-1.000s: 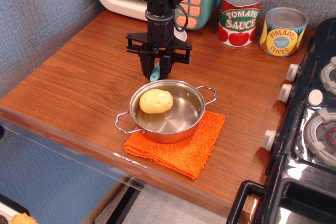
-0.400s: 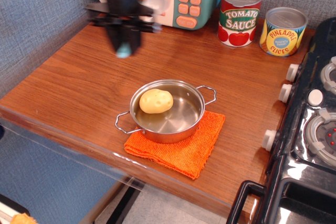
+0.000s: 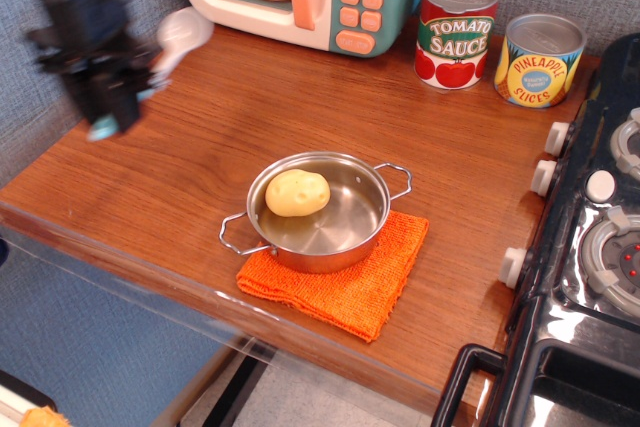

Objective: Place the spoon to the far left of table towards bottom.

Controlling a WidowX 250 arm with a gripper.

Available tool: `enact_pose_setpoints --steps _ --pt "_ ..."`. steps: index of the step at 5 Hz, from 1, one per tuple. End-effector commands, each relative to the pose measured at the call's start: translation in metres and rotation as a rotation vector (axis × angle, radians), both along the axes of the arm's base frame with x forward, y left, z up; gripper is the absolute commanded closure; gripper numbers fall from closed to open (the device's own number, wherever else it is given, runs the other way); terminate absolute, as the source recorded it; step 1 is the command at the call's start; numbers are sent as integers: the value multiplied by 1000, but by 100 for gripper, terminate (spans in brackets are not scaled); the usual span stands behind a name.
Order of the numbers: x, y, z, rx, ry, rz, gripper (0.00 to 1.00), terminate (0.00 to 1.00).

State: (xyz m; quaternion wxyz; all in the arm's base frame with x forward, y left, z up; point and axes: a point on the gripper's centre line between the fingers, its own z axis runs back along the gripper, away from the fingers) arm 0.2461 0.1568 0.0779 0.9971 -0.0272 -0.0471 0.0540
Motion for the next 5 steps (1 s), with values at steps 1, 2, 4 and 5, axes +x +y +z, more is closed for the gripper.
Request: enact_pose_setpoints --steps 1,2,4,5 --pt "-24 48 -20 105 -25 52 100 0" --pt "-21 50 -41 111 -6 13 100 0" --pt "0 38 -65 92 50 -55 100 0" --pt "-2 37 -64 87 65 -51 0 0"
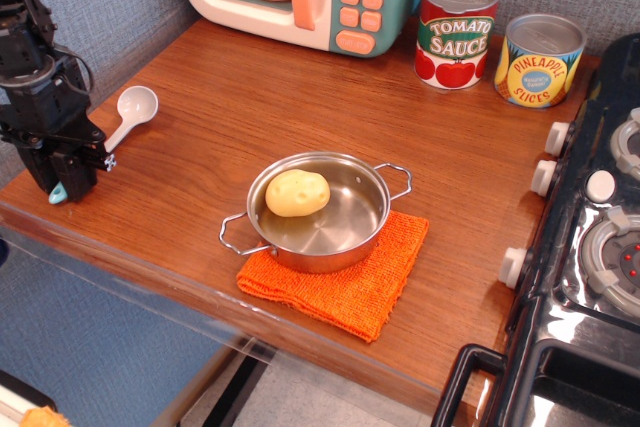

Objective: Place the spoon to the far left of table towards bottom.

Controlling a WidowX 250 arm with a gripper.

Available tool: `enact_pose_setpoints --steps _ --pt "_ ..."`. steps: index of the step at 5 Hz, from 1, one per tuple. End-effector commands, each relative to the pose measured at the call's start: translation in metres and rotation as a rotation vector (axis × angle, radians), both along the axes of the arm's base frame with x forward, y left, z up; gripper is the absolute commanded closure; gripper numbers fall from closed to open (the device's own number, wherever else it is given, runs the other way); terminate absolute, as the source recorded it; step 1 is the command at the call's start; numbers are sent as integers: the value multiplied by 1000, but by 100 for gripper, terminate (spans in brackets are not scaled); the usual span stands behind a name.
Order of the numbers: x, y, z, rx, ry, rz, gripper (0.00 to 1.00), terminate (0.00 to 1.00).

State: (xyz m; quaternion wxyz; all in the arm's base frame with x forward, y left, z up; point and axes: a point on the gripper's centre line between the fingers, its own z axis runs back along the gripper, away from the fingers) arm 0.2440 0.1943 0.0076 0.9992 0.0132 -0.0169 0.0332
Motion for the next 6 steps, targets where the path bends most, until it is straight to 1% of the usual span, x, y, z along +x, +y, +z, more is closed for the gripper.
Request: enact_pose_setpoints --steps 1,2,3,4,5,6 --pt "1 -1 20 0 -40 -11 0 0" --pt "1 -1 51 -19 -127 -7 0 0" --pt "-2 -10 97 5 -214 -4 0 0" --pt "-4 -17 106 -6 -204 17 0 0" --pt "-3 -20 103 13 -172 -17 0 0" --pt "-3 -20 103 13 -172 -17 0 0"
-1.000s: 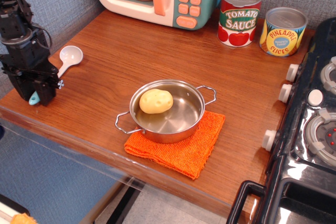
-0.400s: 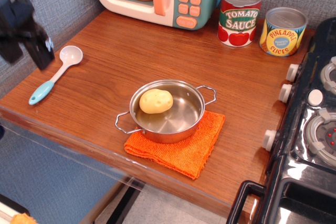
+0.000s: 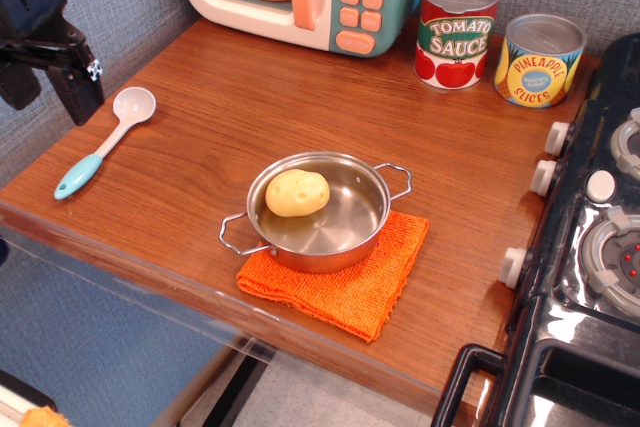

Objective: Place the spoon to the far left of table towards bottom.

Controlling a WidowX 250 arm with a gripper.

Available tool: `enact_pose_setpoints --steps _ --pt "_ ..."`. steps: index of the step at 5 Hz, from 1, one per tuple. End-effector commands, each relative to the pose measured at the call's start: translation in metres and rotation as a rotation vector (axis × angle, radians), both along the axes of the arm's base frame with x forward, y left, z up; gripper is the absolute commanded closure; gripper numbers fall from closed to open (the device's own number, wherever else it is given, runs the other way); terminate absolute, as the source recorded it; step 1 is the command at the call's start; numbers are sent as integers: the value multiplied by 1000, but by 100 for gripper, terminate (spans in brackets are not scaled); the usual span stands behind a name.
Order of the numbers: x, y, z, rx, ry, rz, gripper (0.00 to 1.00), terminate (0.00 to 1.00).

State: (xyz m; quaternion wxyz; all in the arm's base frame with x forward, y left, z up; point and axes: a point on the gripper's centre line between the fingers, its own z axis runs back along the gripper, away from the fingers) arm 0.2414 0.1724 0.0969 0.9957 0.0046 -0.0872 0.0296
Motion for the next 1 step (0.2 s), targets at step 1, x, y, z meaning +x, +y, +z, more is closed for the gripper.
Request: enact_pose_setpoints --steps 1 --pt "0 2 14 26 -31 -6 0 100"
